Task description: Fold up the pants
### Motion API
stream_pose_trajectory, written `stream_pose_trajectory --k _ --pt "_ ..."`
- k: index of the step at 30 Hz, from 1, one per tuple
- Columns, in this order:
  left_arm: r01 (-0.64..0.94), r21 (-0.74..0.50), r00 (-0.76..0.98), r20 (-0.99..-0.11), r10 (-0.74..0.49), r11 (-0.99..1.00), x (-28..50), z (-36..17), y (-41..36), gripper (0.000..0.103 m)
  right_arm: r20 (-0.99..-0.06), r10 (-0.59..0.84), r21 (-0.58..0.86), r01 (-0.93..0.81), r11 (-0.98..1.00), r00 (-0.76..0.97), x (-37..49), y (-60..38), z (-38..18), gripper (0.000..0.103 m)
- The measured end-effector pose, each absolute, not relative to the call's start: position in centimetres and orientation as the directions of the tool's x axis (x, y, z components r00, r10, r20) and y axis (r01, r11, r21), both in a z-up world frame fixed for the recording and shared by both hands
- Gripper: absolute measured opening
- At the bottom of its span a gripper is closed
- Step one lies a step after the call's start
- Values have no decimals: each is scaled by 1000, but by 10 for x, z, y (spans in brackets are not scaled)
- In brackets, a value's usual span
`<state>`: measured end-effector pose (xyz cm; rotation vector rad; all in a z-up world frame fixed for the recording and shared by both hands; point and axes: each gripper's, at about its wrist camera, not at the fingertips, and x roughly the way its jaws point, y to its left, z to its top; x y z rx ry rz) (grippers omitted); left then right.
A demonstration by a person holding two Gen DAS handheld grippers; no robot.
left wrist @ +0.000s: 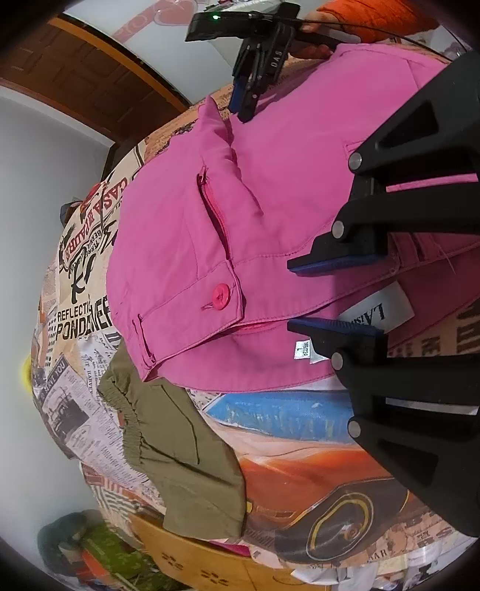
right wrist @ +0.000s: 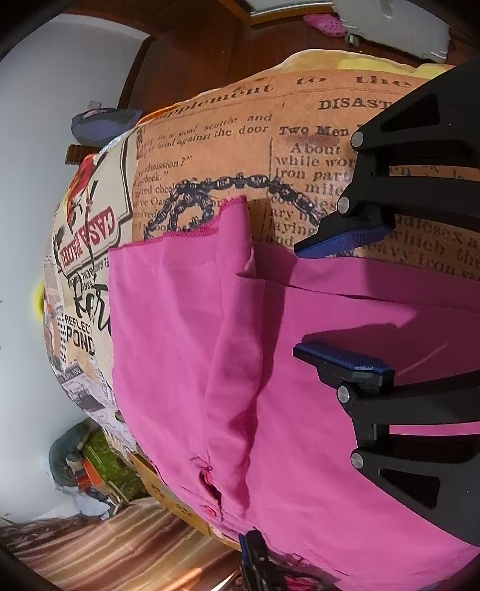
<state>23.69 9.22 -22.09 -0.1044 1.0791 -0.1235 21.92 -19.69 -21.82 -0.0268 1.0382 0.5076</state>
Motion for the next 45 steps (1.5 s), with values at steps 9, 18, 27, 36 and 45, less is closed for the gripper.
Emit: stream_pose_trajectory --k 9,18,27,36,45 --pt "93 18 508 -861 -32 995 243 -223 64 9 -831 390 205 -435 877 396 225 -187 -219 6" --pt "107 64 532 -847 -2 992 233 -217 70 5 -839 381 193 -441 876 389 206 -196 -215 5" --pt "89 33 508 -861 -17 996 235 -226 77 7 -846 369 213 -391 895 384 196 -203 -216 5" --pt "28 -6 540 -842 -20 1000 236 -202 97 29 -808 364 193 -375 906 462 203 -205 -182 20" --pt "-20 -61 551 -834 -40 998 283 -195 118 40 -758 340 146 -364 920 556 249 -204 -165 43"
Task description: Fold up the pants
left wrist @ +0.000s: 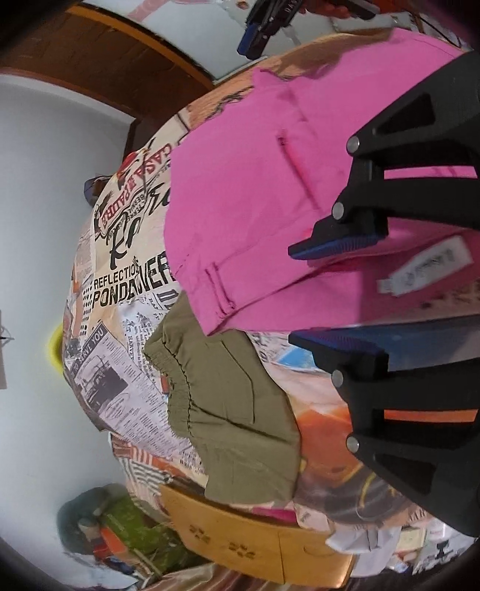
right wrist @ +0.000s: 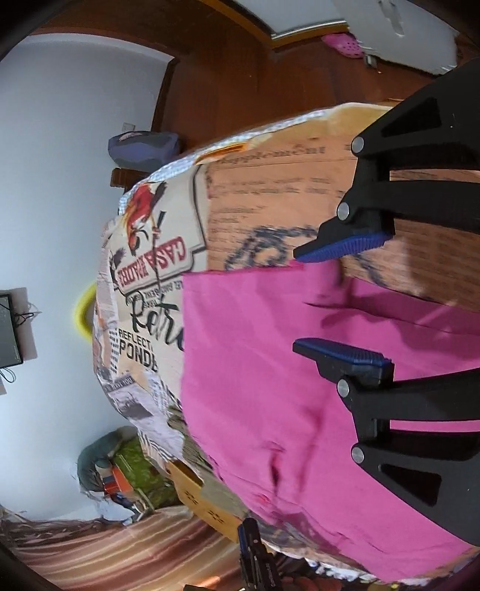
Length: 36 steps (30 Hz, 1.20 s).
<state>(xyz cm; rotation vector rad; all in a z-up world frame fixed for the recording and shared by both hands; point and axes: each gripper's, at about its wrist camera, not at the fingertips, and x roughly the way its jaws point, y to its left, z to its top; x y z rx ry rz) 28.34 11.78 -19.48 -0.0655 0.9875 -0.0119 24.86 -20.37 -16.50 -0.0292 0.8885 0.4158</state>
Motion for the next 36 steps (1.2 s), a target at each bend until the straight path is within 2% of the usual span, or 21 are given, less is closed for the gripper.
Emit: stream_pose_trajectory --k 2,12,16,18,19,20,21,22,27,36 --pt "-13 -65 543 -838 -48 998 293 -200 116 40 -762 336 143 -362 921 553 260 -201 -173 50" --pt "13 -75 500 -863 -71 997 322 -233 106 43 -832 331 150 -395 907 445 297 -182 -224 50" --pt "16 -95 499 -862 -90 995 328 -237 109 43 -823 331 134 -409 903 462 298 -176 -231 50" --pt "20 -86 504 -860 -84 996 329 -236 107 42 -817 331 119 -423 898 472 297 -172 -230 45" --pt "26 -72 509 -857 -76 997 329 -236 105 39 -814 334 116 -430 895 475 297 -171 -230 30" --pt "30 -55 511 -857 -63 998 330 -236 102 29 -811 336 113 -436 893 479 298 -170 -230 17" --pt "26 -26 516 -856 -35 999 330 -235 100 23 -803 336 102 -442 891 492 296 -169 -229 15" --pt "27 4 518 -855 -11 1000 331 -236 95 21 -800 330 88 -445 891 502 296 -167 -230 10" --pt "48 60 551 -834 24 997 331 -232 84 3 -794 286 23 -444 896 536 295 -163 -228 5" --pt "4 0 520 -854 -2 1000 337 -240 100 6 -804 220 -17 -392 920 552 305 -166 -229 5"
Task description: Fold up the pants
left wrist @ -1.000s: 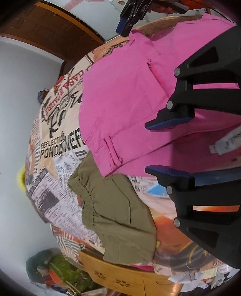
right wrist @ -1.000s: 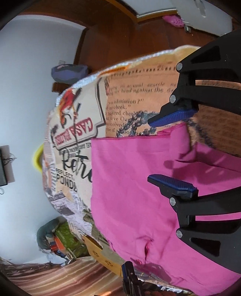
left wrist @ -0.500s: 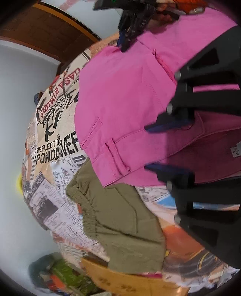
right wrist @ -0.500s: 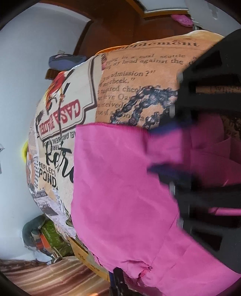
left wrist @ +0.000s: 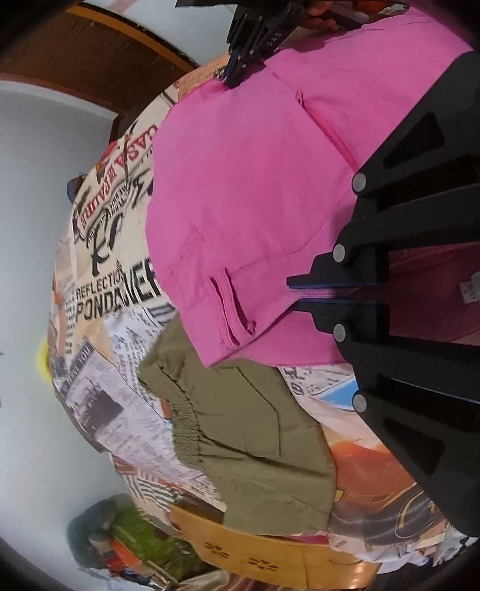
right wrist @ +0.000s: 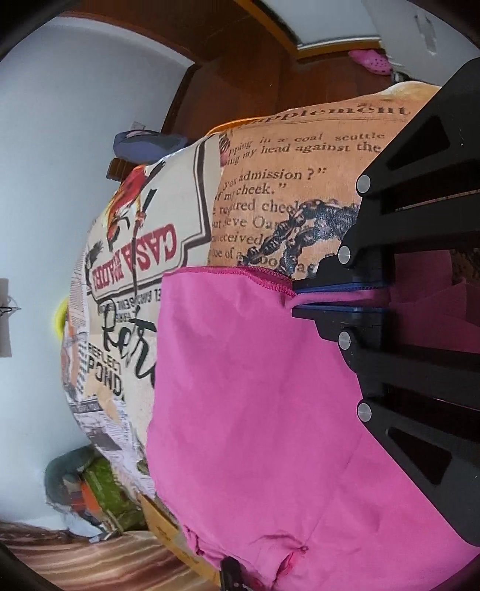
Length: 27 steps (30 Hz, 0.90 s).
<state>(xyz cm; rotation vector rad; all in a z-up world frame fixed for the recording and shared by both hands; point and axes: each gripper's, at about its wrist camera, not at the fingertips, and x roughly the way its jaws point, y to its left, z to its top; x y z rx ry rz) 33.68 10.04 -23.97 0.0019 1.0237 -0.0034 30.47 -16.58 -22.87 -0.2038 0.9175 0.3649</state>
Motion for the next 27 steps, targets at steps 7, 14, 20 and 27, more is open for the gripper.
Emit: stream_pose_trajectory --k 7,14,20,27 --pt "-42 -105 508 -858 -69 994 330 -226 126 21 -829 261 54 -394 918 494 307 -177 -211 18" --pt "-55 -14 547 -837 19 998 342 -198 142 39 -763 310 79 -393 916 568 309 -185 -167 46" --pt "-42 16 570 -821 37 999 378 -195 149 52 -704 317 59 -393 918 635 331 -178 -145 62" --pt "-4 -11 502 -865 -7 1000 415 -237 154 52 -737 304 46 -404 914 604 370 -162 -176 62"
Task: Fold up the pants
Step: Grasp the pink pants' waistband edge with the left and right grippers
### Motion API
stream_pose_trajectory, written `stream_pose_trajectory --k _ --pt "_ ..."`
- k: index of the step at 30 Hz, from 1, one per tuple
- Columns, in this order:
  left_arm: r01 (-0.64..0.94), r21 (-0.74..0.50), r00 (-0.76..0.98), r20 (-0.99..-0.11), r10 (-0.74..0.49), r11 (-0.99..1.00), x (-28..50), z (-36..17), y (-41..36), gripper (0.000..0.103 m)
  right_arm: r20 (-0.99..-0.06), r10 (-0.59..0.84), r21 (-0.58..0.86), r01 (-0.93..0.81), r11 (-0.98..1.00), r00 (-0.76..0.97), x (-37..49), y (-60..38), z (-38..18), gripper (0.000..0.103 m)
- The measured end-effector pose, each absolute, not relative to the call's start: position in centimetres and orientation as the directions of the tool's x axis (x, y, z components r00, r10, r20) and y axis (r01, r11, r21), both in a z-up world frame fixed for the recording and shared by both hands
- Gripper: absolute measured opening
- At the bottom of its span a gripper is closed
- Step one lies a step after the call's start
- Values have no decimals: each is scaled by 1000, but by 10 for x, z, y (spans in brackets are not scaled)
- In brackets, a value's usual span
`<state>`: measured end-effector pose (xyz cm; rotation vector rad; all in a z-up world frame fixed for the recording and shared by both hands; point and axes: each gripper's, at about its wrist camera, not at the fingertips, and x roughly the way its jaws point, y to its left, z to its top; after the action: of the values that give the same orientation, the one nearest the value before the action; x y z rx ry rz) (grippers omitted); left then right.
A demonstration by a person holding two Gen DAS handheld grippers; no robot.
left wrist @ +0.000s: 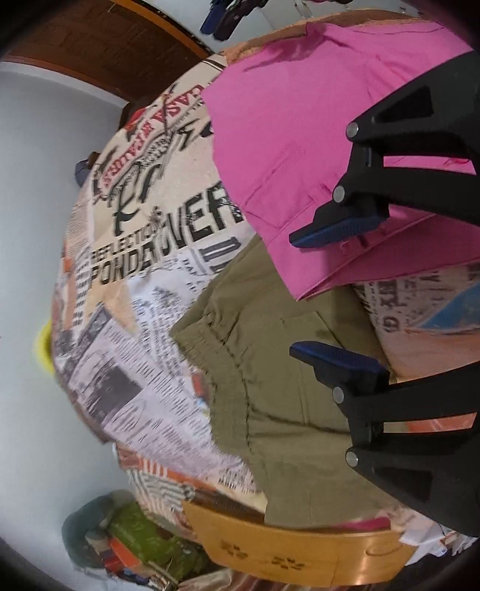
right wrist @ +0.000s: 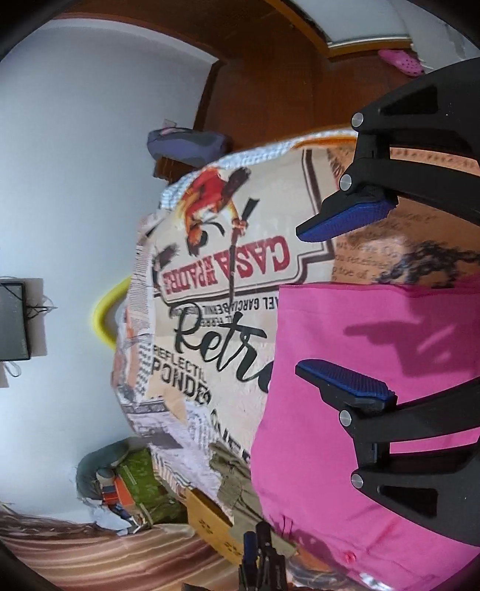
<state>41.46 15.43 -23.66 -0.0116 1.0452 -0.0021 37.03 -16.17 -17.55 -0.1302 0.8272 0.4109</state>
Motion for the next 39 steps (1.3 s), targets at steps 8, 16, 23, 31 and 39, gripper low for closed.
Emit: stream_pose_trajectory --k 8,16,23,31,39 --pt "53 -21 493 -869 -44 998 417 -264 147 52 -806 315 91 -422 902 501 413 -154 -221 62" --pt "40 -135 488 -862 -137 990 426 -271 160 52 -814 345 107 -465 879 466 423 -143 -237 44" --pt "48 -68 527 -846 -84 996 426 -260 146 5 -806 305 50 -456 889 507 424 -138 -231 6" --pt "51 -5 576 -817 -34 999 427 -226 147 5 -762 324 67 -430 900 560 423 -148 -189 4" --pt "31 19 645 -764 -5 999 424 -166 143 5 -687 326 46 -409 912 649 413 -151 -129 3"
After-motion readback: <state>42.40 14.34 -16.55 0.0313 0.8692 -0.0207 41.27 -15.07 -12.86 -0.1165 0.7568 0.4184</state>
